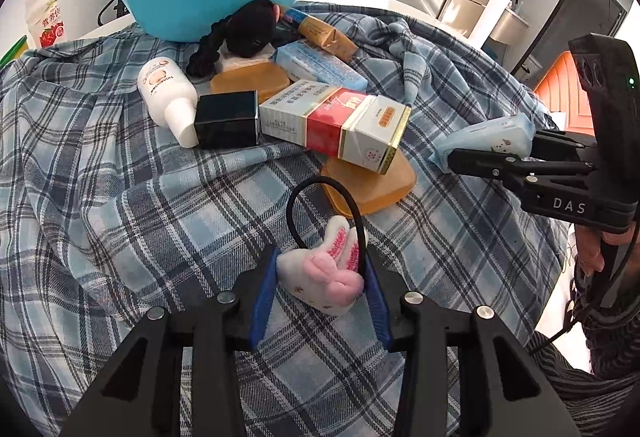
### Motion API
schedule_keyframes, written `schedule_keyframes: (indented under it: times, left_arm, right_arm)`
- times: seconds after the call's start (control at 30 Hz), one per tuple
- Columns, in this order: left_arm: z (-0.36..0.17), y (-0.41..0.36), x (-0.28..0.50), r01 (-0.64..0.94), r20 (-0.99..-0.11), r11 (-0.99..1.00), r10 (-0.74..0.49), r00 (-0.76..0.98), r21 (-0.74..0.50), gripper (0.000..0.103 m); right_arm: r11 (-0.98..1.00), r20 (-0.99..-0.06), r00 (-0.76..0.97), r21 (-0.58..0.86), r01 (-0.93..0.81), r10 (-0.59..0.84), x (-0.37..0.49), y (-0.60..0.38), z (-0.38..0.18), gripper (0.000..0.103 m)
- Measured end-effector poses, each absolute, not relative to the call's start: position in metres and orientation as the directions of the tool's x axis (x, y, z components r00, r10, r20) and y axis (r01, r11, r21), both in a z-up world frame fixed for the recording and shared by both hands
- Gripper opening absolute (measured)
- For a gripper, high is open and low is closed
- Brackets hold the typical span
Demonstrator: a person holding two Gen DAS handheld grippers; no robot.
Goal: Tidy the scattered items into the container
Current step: 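Grasp the pink bunny item with the left tool while the right tool holds the blue box, then carry the pink bunny in the left tool while the right tool carries the blue box over the basin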
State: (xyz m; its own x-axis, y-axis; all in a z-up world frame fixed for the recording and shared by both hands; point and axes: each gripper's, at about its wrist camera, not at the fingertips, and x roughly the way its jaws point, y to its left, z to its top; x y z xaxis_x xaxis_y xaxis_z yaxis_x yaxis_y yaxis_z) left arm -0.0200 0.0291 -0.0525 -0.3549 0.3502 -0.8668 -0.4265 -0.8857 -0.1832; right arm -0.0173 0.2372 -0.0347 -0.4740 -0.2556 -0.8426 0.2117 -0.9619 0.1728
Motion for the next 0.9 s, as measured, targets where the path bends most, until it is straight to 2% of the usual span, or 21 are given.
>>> schedule_keyframes:
  times: [0.43,0.9]
  left_arm:
    - [-0.014,0.016,-0.01,-0.416,-0.826,-0.893,0.362,-0.432,-0.174,0.042]
    - [-0.011,0.01,-0.008,-0.388,-0.826,-0.91,0.331,-0.457,-0.15,0.042]
  right_arm:
    - [-0.958,-0.797,-0.54,0.166,0.233,-0.27,-0.003,0.237,0.001,0.036]
    - [-0.954,-0.794,-0.54,0.163,0.252,-0.278,0.003,0.233,0.004,0.036]
